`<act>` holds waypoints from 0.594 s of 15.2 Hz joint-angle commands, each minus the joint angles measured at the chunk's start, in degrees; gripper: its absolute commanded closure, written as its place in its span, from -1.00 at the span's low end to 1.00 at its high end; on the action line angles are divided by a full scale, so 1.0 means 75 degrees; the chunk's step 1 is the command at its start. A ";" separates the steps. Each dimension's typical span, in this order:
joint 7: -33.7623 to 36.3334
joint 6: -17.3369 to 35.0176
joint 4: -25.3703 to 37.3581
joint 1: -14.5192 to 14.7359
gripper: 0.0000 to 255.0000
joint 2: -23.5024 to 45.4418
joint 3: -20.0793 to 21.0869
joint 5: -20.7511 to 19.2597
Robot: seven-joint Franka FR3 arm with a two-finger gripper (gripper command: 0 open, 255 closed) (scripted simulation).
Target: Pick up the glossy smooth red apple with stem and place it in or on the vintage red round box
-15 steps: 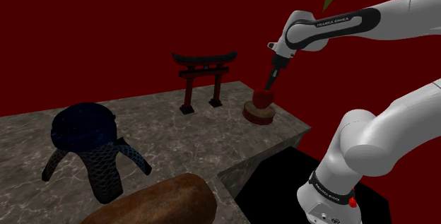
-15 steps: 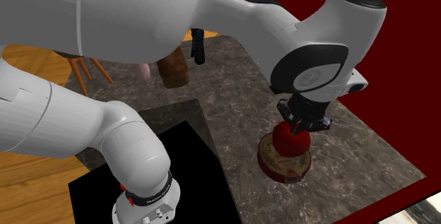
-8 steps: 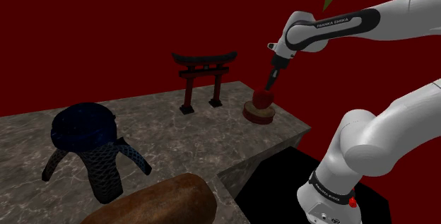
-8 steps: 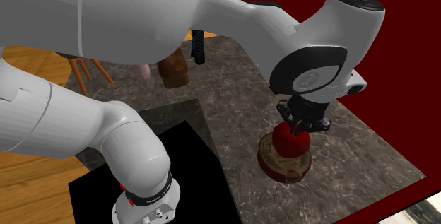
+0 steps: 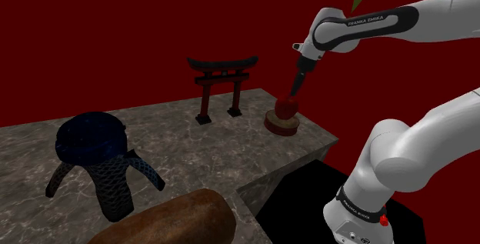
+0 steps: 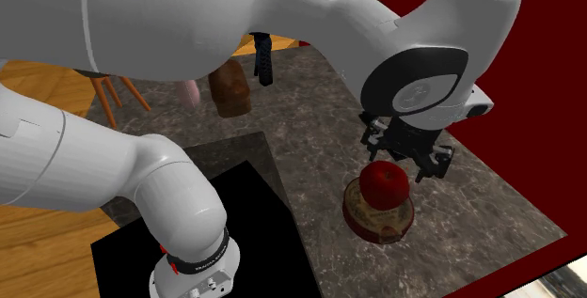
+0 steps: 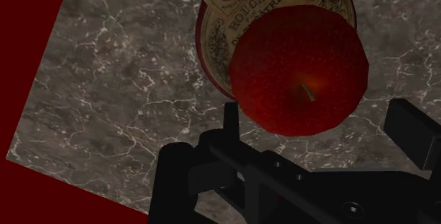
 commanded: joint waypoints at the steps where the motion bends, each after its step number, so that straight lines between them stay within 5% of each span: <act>1: 0.0004 -0.0510 0.0348 -0.0030 -1.00 -0.0160 0.0101 0.0011; 9: 0.0010 -0.0727 0.0504 -0.0038 -1.00 -0.0222 0.0149 0.0020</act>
